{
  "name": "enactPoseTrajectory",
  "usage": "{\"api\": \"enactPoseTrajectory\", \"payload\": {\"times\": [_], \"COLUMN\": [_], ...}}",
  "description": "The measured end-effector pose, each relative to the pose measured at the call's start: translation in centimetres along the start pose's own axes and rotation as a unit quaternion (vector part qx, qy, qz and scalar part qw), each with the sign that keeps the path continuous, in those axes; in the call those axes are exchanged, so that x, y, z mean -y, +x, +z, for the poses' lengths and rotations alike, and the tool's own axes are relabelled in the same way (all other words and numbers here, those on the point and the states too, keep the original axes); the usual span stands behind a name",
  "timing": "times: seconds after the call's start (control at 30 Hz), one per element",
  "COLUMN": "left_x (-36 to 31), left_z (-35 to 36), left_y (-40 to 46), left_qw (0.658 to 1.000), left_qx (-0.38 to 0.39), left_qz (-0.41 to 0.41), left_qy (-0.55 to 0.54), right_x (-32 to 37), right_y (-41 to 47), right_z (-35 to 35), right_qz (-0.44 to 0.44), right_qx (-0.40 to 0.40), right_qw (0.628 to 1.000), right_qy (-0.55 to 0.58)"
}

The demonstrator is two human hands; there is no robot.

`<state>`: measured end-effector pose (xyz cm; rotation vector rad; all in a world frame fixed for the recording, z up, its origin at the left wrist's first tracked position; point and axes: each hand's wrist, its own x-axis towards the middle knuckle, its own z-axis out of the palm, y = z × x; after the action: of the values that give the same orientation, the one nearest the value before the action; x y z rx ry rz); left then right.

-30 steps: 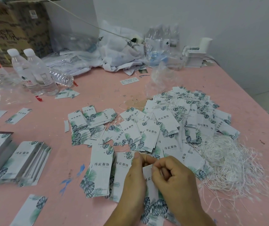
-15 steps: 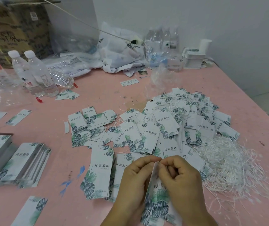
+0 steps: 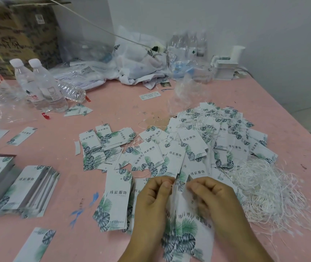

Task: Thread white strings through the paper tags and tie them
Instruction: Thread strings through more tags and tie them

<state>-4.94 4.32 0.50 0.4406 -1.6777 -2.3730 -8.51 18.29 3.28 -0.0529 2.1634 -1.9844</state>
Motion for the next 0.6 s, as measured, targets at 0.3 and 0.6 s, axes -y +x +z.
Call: {"api": "enactPoseTrajectory", "payload": {"times": [0.3, 0.6], "left_x": [-0.9, -1.8], "left_z": [-0.6, -0.9], "left_y": [1.3, 1.4], "left_qw": [0.97, 0.945], "left_qx": [-0.032, -0.014], "left_qz": [-0.066, -0.07], "left_qy": [-0.23, -0.318], "right_x": [0.4, 0.9], "right_y": [2.0, 2.0], "right_z": [-3.5, -4.2], "right_qz": [0.124, 0.11], "right_qx": [0.051, 0.074], "right_qw": [0.955, 0.933], "right_qy": [0.264, 0.334]}}
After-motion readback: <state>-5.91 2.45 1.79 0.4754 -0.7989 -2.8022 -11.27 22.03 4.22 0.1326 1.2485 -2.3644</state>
